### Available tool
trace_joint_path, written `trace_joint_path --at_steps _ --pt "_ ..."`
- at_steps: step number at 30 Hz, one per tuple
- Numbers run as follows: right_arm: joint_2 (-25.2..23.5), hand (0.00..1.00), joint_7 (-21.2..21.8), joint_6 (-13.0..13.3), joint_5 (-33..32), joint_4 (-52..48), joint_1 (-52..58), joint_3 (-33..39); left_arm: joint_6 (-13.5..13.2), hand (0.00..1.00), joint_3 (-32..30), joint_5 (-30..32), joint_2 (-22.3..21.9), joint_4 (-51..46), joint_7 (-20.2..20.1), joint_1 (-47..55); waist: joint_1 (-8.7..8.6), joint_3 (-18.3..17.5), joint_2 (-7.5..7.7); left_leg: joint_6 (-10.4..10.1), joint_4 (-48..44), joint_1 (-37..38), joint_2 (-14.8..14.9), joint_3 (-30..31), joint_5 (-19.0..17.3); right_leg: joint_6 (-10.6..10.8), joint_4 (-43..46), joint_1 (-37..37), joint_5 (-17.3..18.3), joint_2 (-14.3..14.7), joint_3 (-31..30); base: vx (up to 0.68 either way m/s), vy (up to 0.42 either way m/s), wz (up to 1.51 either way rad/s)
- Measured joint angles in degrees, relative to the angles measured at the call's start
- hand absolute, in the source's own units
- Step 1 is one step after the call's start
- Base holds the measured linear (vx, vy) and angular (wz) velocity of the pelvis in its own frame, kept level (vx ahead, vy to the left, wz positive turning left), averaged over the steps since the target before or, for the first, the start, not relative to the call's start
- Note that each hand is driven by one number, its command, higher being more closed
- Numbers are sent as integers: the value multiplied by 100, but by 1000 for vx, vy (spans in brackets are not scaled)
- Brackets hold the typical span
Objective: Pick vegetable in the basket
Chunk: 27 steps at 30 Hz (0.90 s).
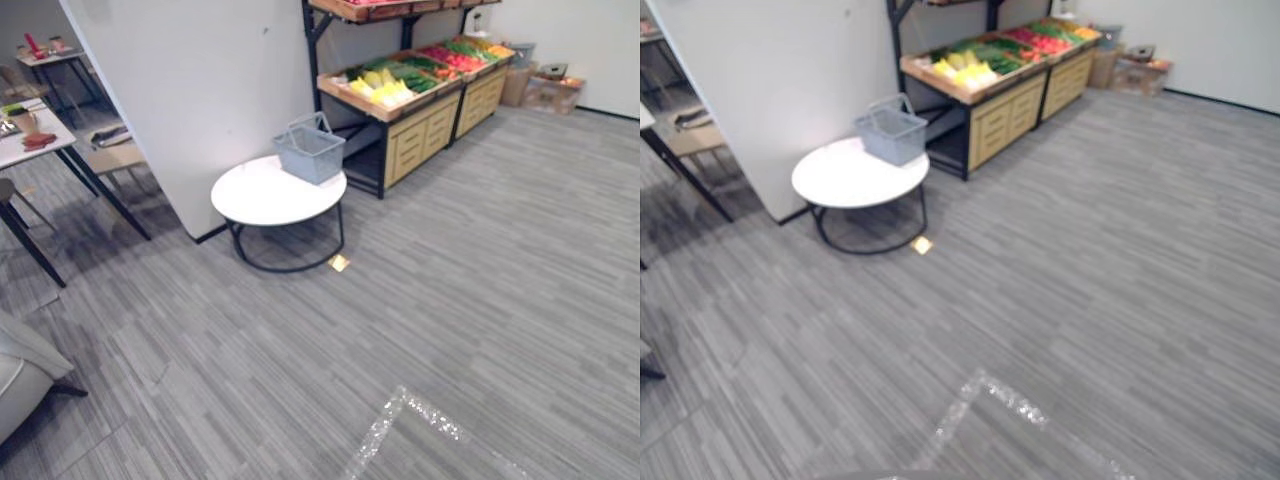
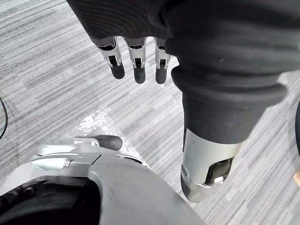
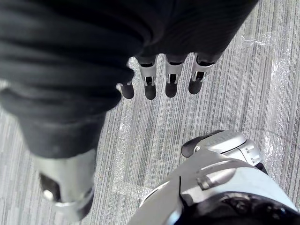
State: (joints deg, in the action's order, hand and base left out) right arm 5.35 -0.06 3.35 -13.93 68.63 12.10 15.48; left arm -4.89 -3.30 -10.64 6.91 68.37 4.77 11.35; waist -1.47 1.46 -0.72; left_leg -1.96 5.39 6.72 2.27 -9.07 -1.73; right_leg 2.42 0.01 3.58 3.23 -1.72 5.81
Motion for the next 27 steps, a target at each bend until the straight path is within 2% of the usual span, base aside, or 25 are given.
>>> trace_joint_path --at_steps 3,4,5,7,8,12,13,14,16,20,21,22,27 --pt "-4 0 1 13 5 12 -115 28 -2 0 -48 0 -7 4 -4 -82 5 168 47 -19 1 58 -24 -25 -12 1 -70 86 -3 -14 34 118 7 0" --pt "-13 0 1 38 7 32 -166 45 -2 0 -69 1 -4 3 -7 -104 7 185 -11 -23 1 85 -33 -85 -13 9 -117 157 -8 -21 42 88 -7 -6" --pt "-14 0 3 45 8 38 -194 46 -3 0 -109 1 -11 3 -7 -111 6 250 42 -43 1 126 -37 -127 -25 20 -125 191 -14 -24 48 86 -10 -7" --pt "-28 0 2 58 8 37 -211 75 -3 0 -114 5 -8 4 -9 -108 4 246 15 -97 1 194 -31 -132 -59 30 -175 285 -18 -23 64 69 -20 -3" --pt "-48 0 3 67 9 37 -228 152 -3 0 -114 11 -8 4 -6 -107 3 278 64 -112 1 233 -31 -135 -69 45 -195 327 -26 -24 65 40 -22 0" --pt "-73 0 -1 91 16 32 -277 206 -7 0 -113 12 1 0 -21 -125 4 299 18 -116 2 254 -29 -145 -72 55 -208 355 -25 -28 68 -11 -6 0" --pt "-72 0 -2 92 12 31 -297 200 -9 0 -114 12 2 -1 -20 -131 4 350 86 -116 2 244 -28 -147 -72 56 -211 344 -24 -28 67 -81 -36 -2" --pt "-73 0 -3 95 10 28 -311 194 -13 0 -112 12 6 -3 -20 -141 4 335 26 -116 2 249 -22 -154 -72 57 -218 348 -23 -24 65 -92 -39 -2" --pt "-70 0 -18 117 8 4 -312 149 -23 0 -109 11 5 -5 -14 -142 6 361 61 -116 3 244 -13 -171 -73 56 -229 324 -23 -18 62 -82 -30 -3" --pt "-50 0 -80 331 14 -61 -275 -87 -191 0 -82 17 0 -25 75 -101 7 357 48 -109 35 240 24 -259 -71 76 -261 304 -30 14 33 -98 -38 -9" --pt "-43 0 -79 356 10 -96 -254 -135 -216 0 -38 18 0 -61 118 -79 10 378 88 -102 36 233 34 -278 -67 86 -287 289 -29 23 22 -99 -49 -10" --pt "-46 0 -77 371 9 -131 -232 -136 -218 0 -29 19 -2 -67 130 -73 7 359 50 -92 36 229 41 -284 -60 96 -286 280 -23 29 24 -81 -49 -6" --pt "-48 0 -63 377 -32 -138 -190 -129 -253 0 -33 24 -18 -125 186 -37 5 348 81 -94 37 162 62 -270 -62 105 -303 253 -19 49 57 -15 -22 1"
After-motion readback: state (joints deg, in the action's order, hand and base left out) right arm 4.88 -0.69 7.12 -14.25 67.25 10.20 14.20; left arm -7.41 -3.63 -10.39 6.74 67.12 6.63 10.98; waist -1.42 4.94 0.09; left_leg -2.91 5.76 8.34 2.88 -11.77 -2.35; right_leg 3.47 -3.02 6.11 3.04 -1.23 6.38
